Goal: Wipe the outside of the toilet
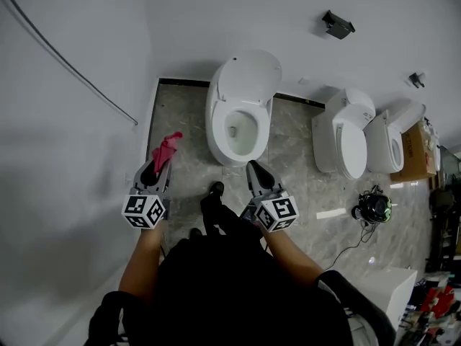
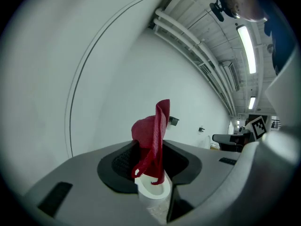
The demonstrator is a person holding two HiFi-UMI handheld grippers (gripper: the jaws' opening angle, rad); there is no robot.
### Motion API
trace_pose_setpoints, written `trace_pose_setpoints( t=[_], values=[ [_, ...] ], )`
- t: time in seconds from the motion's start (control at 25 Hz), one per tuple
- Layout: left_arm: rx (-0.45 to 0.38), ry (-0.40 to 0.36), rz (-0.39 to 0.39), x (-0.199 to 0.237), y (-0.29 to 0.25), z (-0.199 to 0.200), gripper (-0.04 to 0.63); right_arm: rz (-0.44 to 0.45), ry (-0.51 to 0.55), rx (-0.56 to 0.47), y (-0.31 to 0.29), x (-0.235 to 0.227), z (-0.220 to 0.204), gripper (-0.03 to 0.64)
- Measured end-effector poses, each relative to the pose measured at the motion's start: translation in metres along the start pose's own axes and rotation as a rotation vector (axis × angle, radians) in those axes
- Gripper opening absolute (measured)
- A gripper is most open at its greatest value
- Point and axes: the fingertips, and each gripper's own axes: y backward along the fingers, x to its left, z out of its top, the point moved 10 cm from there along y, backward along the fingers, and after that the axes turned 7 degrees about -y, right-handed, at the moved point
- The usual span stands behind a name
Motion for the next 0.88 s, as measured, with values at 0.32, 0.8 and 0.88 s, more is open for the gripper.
trace_pose_setpoints(
  t=[0.32, 0.8, 0.88],
  values=[
    [0.056, 0.015, 0.014, 0.04, -0.112, 0.01, 0.143, 0.017, -0.041, 0.037, -0.103, -0.07, 0.013, 0.04],
    [0.123, -0.01, 0.017, 0.103, -0.301, 0.03, 0.143, 0.025, -0.043, 0.088, -0.283, -0.167, 0.051, 0.04],
    [0.153, -0.007, 0.004, 0.116, -0.328, 0.023, 0.143, 0.024, -0.046, 0.106, -0.306, -0.173, 0.047, 0.04]
  ],
)
